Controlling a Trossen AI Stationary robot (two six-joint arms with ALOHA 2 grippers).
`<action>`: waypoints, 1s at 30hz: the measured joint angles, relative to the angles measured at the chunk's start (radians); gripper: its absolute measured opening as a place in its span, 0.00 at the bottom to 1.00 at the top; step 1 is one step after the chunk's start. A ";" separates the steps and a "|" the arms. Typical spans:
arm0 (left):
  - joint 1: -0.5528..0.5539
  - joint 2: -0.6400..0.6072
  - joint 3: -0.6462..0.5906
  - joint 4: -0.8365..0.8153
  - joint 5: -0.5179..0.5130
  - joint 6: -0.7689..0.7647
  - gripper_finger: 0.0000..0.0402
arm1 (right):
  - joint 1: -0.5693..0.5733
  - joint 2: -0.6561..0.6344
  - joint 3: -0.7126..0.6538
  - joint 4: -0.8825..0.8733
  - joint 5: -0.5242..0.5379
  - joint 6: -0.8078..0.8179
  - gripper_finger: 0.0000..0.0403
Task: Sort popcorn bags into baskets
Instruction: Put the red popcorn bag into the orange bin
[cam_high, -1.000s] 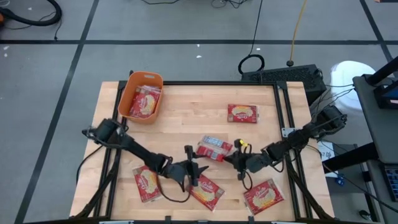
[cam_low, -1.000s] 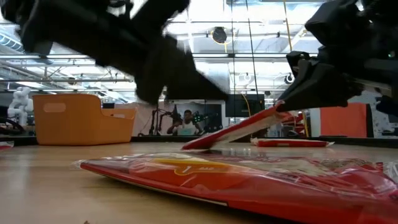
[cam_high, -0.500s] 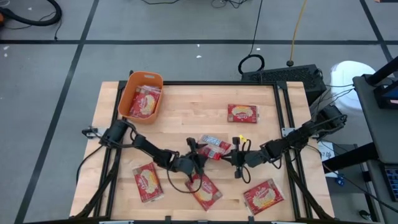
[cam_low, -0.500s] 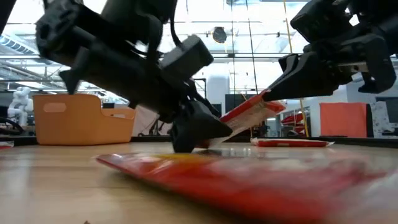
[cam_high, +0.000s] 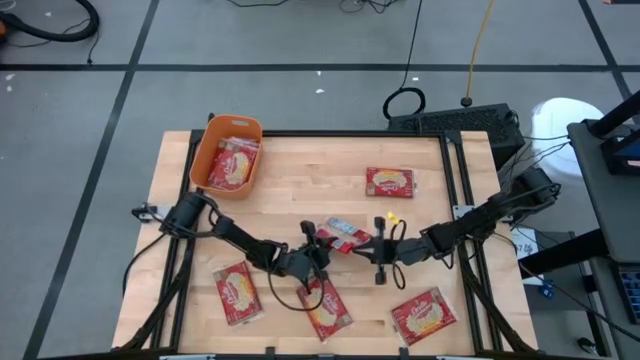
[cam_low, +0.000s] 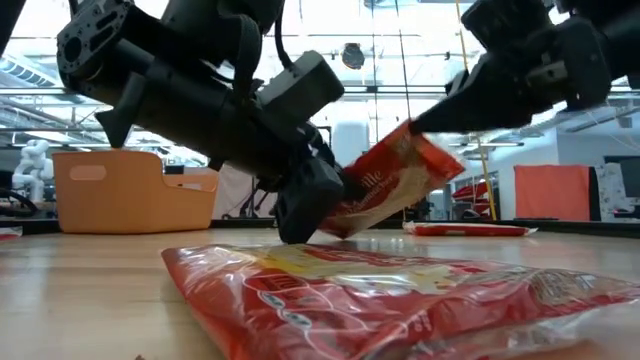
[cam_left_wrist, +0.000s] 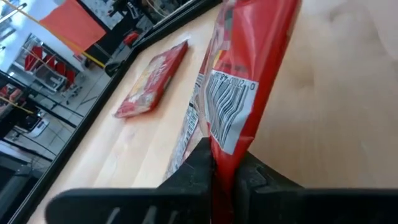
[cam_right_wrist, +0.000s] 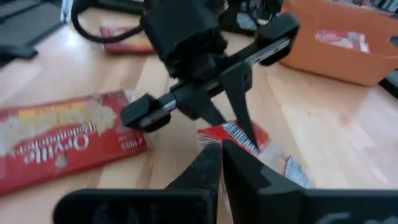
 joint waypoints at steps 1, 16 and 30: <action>-0.001 -0.002 0.000 0.007 0.000 -0.002 0.05 | 0.000 -0.013 0.000 0.000 0.004 -0.005 0.05; -0.013 -0.174 -0.002 0.014 -0.010 -0.263 0.04 | 0.019 -0.334 0.000 -0.238 0.114 0.041 0.37; -0.084 -0.413 -0.002 -0.164 0.007 -0.399 0.06 | 0.053 -0.362 -0.001 -0.280 0.158 0.097 0.41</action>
